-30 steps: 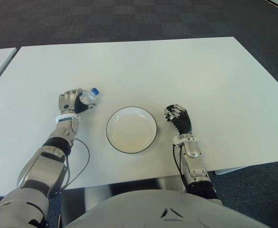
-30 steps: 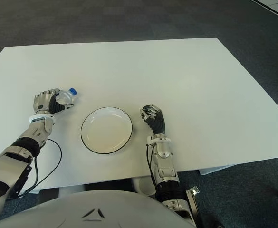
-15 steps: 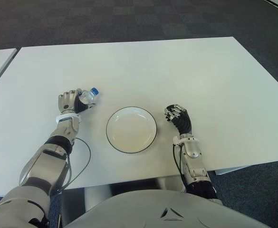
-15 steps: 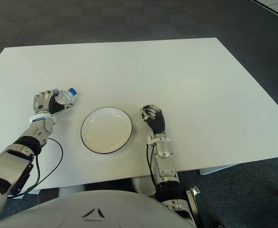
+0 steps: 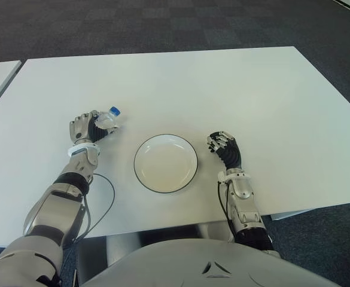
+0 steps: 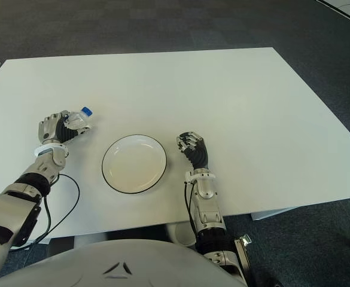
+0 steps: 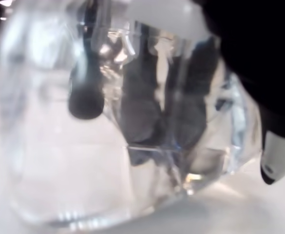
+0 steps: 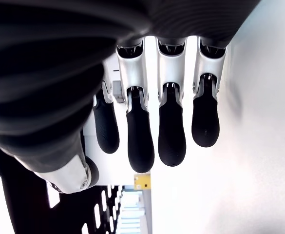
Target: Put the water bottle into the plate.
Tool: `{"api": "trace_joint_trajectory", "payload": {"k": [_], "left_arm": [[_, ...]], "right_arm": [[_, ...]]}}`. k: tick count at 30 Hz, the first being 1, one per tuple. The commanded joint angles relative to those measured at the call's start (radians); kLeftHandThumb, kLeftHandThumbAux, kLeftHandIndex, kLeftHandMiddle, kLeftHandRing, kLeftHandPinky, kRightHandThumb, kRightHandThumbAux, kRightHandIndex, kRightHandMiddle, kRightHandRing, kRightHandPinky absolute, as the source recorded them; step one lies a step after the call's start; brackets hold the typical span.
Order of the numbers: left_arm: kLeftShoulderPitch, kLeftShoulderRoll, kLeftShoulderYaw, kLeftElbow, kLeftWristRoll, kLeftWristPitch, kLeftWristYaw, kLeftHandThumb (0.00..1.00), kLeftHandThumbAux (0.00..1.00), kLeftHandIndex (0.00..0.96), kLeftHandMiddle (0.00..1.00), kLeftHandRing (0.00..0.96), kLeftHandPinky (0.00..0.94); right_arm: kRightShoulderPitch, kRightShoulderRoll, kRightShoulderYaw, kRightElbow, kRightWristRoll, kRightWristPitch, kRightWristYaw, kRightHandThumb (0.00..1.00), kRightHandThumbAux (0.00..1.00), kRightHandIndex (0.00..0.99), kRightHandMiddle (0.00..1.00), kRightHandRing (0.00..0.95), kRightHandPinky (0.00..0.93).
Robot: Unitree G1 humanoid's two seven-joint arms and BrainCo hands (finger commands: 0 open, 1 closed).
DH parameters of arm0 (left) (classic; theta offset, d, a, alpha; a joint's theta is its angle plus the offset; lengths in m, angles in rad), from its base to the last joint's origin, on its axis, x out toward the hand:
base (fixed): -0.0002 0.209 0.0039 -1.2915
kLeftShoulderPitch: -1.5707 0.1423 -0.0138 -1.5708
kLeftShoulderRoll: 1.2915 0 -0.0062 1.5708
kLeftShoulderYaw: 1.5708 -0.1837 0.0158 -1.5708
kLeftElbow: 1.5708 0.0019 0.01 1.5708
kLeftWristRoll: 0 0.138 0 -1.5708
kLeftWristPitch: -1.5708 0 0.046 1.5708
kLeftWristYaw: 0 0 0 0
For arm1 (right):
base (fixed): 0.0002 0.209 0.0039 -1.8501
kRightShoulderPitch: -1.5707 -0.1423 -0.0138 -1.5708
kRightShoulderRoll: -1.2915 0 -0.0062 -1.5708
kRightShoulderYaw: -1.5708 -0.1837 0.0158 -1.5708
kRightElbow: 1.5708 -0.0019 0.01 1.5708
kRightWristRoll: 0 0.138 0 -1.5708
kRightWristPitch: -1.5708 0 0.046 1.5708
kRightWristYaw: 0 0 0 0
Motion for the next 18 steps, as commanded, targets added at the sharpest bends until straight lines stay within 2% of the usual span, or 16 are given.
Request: {"api": "trace_joint_trajectory", "payload": {"k": [1,9,17,18], "left_arm": [[0.117,-0.068,-0.006,0.049,-0.043,0.009,-0.075,0.947,0.654,0.372,0.506,0.54,0.848],[0.133,-0.074,0.008,-0.034,-0.068,0.048,-0.071,0.948,0.653,0.375,0.507,0.538,0.847],[0.161,-0.077,0.06,-0.123,-0.12,0.041,-0.055,0.949,0.652,0.38,0.508,0.533,0.838],[0.175,-0.07,0.073,-0.177,-0.133,0.039,-0.059,0.949,0.652,0.38,0.508,0.533,0.838]], "right_arm": [[0.0,0.009,-0.003,0.011,0.014,0.001,0.004,0.705,0.729,0.432,0.601,0.608,0.611],[-0.002,0.009,-0.003,0.017,0.016,-0.007,0.006,0.705,0.729,0.432,0.604,0.61,0.616],[-0.003,0.013,-0.007,0.023,0.021,-0.015,0.008,0.705,0.729,0.432,0.603,0.609,0.619],[-0.003,0.013,-0.007,0.023,0.02,-0.013,0.006,0.705,0.729,0.432,0.602,0.609,0.619]]}}
